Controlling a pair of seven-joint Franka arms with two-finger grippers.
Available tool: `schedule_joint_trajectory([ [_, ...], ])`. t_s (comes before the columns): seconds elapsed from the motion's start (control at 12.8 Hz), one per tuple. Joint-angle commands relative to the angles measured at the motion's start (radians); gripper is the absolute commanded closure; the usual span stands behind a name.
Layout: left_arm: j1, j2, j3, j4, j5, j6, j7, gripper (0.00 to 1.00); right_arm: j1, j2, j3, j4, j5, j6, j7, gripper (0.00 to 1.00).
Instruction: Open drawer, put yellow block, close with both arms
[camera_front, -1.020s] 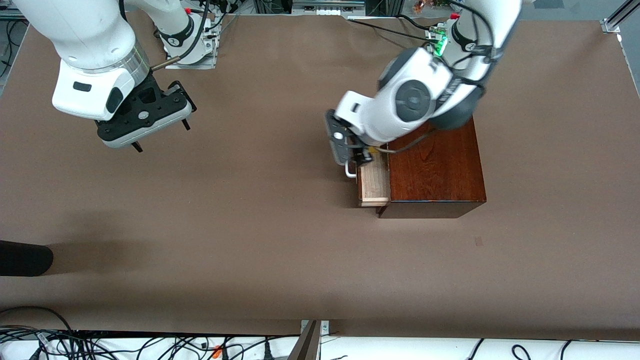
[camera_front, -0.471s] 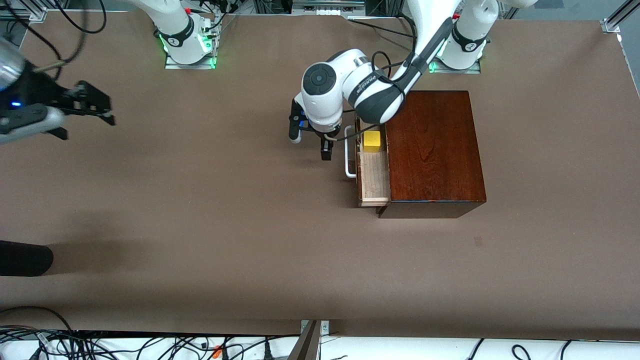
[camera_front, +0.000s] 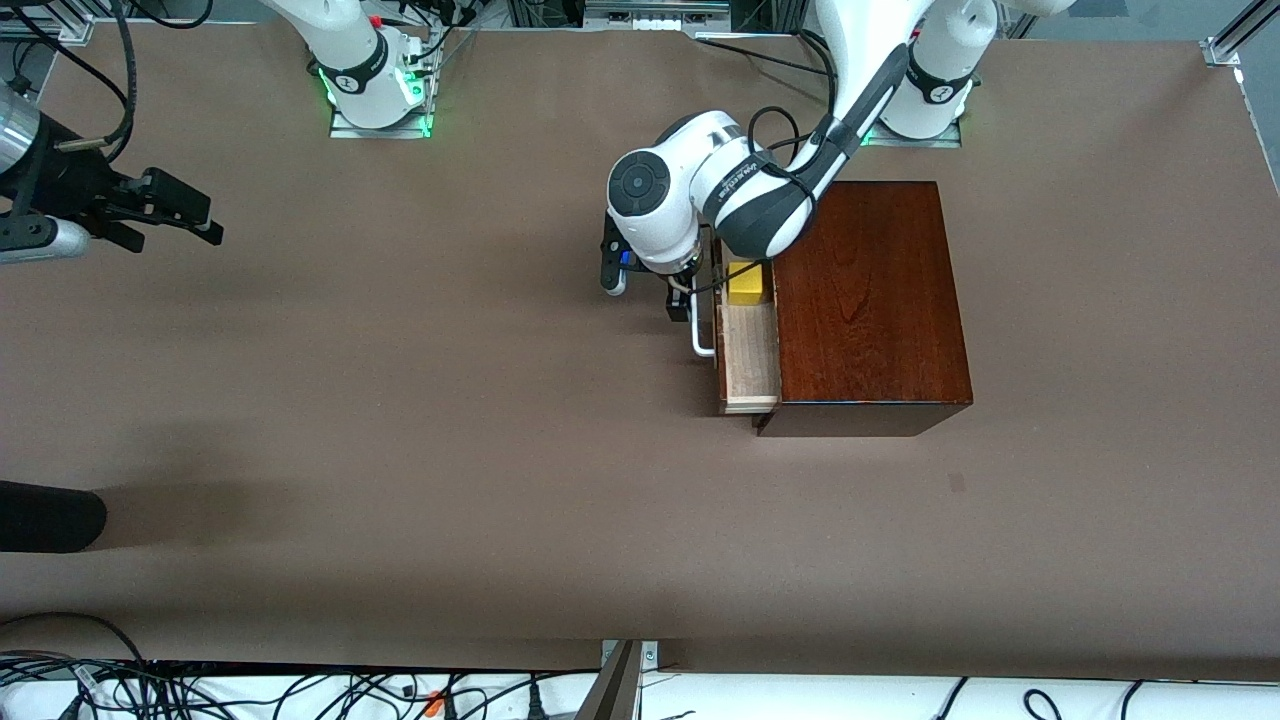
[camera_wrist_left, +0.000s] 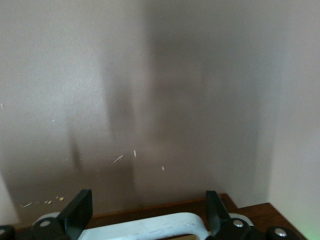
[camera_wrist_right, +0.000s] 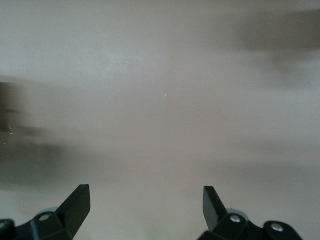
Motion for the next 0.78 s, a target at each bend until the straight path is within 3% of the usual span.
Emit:
schedule_joint_trajectory([
  [0.0,0.015,-0.006,0.004,0.004,0.053,-0.045,0.044,0.0,-0.026,-0.034,0.04,-0.025,-0.032,-0.021,0.02,0.0],
  [0.71,0.13,-0.015,0.007,0.009,0.07,-0.122,0.176,0.0,-0.035,-0.033,0.066,0.03,-0.067,-0.072,0.054,0.0],
])
